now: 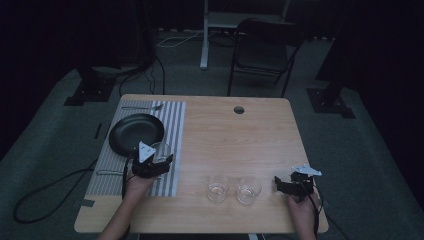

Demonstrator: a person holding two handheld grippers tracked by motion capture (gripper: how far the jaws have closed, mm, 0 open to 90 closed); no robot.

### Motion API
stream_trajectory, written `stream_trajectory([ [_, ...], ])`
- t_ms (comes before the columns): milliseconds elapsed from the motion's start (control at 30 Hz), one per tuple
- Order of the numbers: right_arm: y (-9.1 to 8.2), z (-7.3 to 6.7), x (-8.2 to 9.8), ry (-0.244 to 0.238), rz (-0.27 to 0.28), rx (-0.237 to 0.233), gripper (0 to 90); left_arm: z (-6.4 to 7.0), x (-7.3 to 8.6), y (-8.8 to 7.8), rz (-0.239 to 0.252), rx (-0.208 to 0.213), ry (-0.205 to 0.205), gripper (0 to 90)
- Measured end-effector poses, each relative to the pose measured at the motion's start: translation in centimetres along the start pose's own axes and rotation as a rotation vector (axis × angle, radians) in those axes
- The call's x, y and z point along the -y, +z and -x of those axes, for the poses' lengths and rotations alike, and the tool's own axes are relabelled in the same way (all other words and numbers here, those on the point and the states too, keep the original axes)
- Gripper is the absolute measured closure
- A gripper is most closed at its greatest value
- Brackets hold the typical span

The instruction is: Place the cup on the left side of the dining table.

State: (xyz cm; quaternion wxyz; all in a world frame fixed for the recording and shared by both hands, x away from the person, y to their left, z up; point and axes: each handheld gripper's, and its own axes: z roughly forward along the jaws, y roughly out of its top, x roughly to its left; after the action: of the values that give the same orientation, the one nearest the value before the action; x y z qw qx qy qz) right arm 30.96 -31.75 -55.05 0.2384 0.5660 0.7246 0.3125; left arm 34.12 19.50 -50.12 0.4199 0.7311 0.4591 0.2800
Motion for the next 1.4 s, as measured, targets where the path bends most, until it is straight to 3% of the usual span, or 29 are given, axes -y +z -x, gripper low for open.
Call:
stream_trajectory([
  [433,0.0,0.0,0.0,0.000,0.000,0.000,12.7,-1.1,0.3,1.6,-0.053,-0.018,0.007,19.4],
  [500,0.0,0.0,0.0,-0.001,0.000,0.000,12.7,-1.5,0.6,1.9,-0.079,-0.016,0.004,19.4],
  [567,0.0,0.0,0.0,0.000,0.000,0.000,12.7,-1.8,0.8,1.9,-0.070,-0.004,-0.017,19.4],
  [767,0.0,0.0,0.0,0.000,0.000,0.000,12.7,-1.8,1.1,1.8,-0.068,0.000,0.023,19.0],
  [967,0.0,0.0,0.0,0.000,0.000,0.000,12.7,-1.9,1.3,1.3,-0.057,0.008,0.000,18.5],
  [1067,0.0,0.0,0.0,0.000,0.000,0.000,12.7,-2.1,1.3,1.3,-0.079,0.028,-0.028,18.1],
  [1100,0.0,0.0,0.0,0.000,0.000,0.000,12.7,-2.1,1.3,1.3,-0.086,0.030,-0.029,8.6],
  [1233,0.0,0.0,0.0,0.000,0.001,0.000,12.7,-1.8,1.5,1.1,-0.110,0.002,-0.010,8.6],
  [1333,0.0,0.0,0.0,0.000,0.000,0.000,12.7,-1.9,1.8,0.9,-0.116,0.004,-0.026,8.5],
  [1367,0.0,0.0,0.0,0.000,0.000,0.000,12.7,-1.8,1.9,0.9,-0.120,0.009,-0.030,0.1],
  [1400,0.0,0.0,0.0,0.000,0.000,0.000,12.7,-1.8,2.0,0.9,-0.120,0.016,-0.034,0.1],
])
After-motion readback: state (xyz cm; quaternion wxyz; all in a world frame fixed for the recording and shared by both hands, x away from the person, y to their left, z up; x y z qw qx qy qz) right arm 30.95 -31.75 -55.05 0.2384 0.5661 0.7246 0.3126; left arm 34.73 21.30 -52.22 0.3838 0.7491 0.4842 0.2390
